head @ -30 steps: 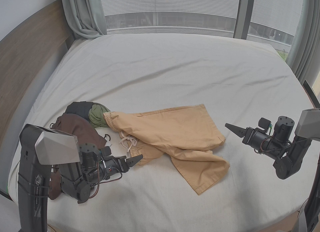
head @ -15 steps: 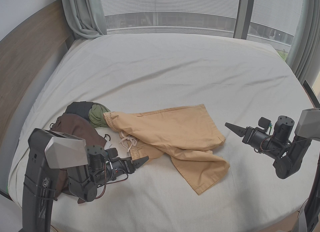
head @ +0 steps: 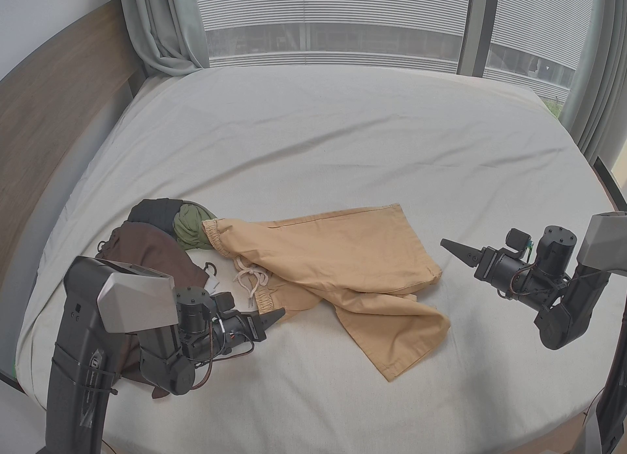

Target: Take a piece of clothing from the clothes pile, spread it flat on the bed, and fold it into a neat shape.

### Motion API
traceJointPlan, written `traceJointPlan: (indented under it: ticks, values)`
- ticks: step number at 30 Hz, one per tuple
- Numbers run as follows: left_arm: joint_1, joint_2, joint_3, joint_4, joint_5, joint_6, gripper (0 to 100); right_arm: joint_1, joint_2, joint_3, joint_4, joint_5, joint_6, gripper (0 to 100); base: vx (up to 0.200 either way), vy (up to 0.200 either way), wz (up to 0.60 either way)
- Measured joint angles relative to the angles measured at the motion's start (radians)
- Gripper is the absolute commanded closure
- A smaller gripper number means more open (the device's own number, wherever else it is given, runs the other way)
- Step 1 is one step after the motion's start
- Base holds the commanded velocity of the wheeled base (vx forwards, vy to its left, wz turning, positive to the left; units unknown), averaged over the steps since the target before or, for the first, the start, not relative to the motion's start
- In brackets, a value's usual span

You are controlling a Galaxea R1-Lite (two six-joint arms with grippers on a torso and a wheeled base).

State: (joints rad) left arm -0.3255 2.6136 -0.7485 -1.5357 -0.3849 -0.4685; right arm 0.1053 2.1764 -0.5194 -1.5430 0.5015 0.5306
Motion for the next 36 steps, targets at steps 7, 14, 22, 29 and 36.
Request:
traceJointPlan:
  ticks: [7,14,22,29,36]
  values:
    - [-0.004,0.010,-0.011,-0.005,0.000,0.001,100,0.000,0.000,0.002,0.000,0.000,0.000,0,0.000,0.000,0.00]
    - [0.002,-0.027,0.035,-0.010,-0.003,-0.014,100,-0.003,0.000,0.011,0.000,0.001,-0.003,0,0.000,0.000,0.00]
    - [0.033,-0.208,0.222,-0.011,-0.012,-0.063,100,-0.010,0.004,0.031,0.001,0.003,-0.009,0,0.000,0.000,0.00]
    - [0.101,-0.335,0.393,-0.010,-0.015,-0.069,100,-0.011,0.022,0.042,0.001,0.003,-0.011,0,0.000,0.000,0.00]
    - [0.144,-0.407,0.512,-0.010,-0.014,-0.069,100,-0.006,0.034,0.054,0.001,0.003,-0.014,0,0.000,0.000,0.00]
